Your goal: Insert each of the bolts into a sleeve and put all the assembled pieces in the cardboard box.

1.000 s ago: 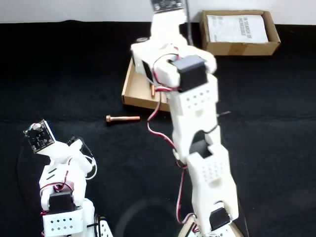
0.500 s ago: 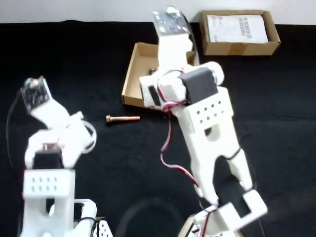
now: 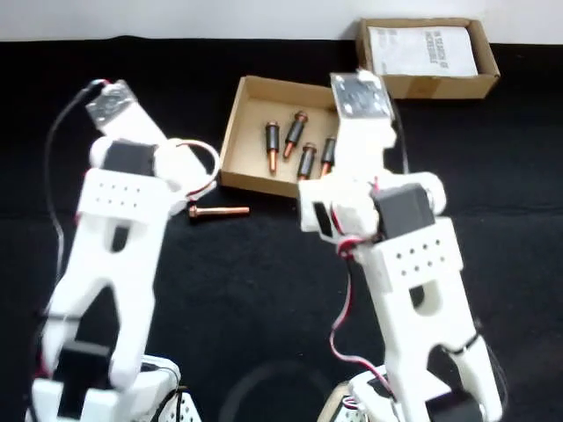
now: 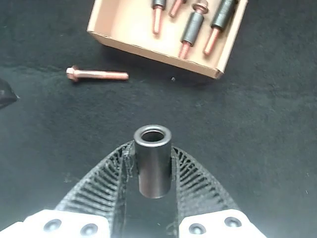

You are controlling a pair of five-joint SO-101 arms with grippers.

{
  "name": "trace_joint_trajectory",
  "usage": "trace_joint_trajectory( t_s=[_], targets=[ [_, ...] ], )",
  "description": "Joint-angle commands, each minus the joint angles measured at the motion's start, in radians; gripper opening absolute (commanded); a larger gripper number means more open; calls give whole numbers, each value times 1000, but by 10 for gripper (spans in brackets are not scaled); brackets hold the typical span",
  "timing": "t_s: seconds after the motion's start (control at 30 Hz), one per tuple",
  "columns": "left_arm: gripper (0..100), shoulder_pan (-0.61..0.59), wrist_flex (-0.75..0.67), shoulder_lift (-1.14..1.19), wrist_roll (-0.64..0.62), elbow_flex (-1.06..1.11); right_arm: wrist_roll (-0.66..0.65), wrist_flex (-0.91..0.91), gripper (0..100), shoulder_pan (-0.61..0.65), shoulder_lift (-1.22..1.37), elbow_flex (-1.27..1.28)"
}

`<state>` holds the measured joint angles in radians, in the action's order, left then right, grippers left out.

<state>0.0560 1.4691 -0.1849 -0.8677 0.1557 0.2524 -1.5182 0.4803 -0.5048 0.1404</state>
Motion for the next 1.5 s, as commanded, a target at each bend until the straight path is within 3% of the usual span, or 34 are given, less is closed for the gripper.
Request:
trace_joint_trajectory(
  t_s=[0.0,0.23,0.5,0.67,0.87,1.33,1.47],
  targets=[
    [13,19,23,125,-28,-87,6,91,6,-24,-151,177],
    [13,16,58,384,-60,-217,3,205,6,-22,-320,475],
    [18,16,55,650,-195,-429,-2,232,6,-18,-348,550],
    [120,18,58,785,-315,-575,-2,242,6,-18,-331,552],
    [226,16,54,869,-338,-682,-31,237,6,-18,-292,552],
    [231,-82,63,1003,-354,-713,-71,263,6,-22,-283,555],
    [231,-76,153,998,-354,-771,-71,277,6,-22,-239,553]
  ],
)
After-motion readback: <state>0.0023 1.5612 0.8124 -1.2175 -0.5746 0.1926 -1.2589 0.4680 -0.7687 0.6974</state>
